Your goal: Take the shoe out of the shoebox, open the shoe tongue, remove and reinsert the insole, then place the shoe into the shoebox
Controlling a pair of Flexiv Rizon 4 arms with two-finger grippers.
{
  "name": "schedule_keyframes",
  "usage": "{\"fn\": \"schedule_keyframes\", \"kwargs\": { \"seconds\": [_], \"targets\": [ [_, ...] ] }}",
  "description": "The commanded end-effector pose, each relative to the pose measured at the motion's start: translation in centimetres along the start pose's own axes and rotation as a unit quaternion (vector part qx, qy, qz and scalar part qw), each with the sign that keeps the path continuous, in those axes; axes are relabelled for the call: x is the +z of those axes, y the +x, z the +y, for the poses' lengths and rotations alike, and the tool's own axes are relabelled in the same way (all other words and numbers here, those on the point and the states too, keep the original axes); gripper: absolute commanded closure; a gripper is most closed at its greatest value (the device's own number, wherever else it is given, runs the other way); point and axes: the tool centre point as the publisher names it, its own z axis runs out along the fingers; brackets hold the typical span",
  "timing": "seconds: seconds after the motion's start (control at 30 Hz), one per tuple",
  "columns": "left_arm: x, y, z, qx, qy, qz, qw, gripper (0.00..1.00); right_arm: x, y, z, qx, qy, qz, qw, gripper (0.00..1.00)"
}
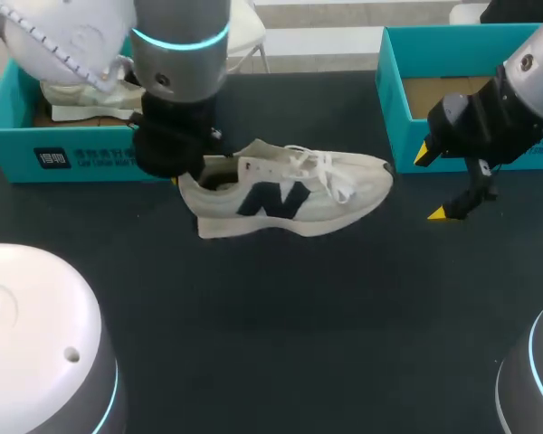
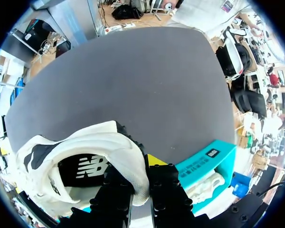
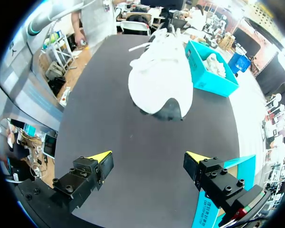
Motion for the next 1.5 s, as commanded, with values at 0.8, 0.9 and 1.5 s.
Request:
{"fn": "schedule_keyframes", "kwargs": {
  "seconds": [0.8, 0.9, 1.5],
  "targets": [
    [9.8, -6.5, -0.9, -0.012, 0.007, -0.004, 1.000, 1.00, 0.2, 0.0, 0.0, 0.000, 0.001, 0.000, 1.000, 0.00],
    [11.2, -7.3, -0.9, -0.004, 0.019, -0.003, 1.000, 1.00, 0.2, 0.0, 0.0, 0.000, 0.001, 0.000, 1.000, 0.00],
    [15.8, -8.2, -1.8, -0.006, 0.026, 0.031, 0.999, 1.00, 0.2, 0.0, 0.0, 0.000, 0.001, 0.000, 1.000, 0.00]
  ]
}}
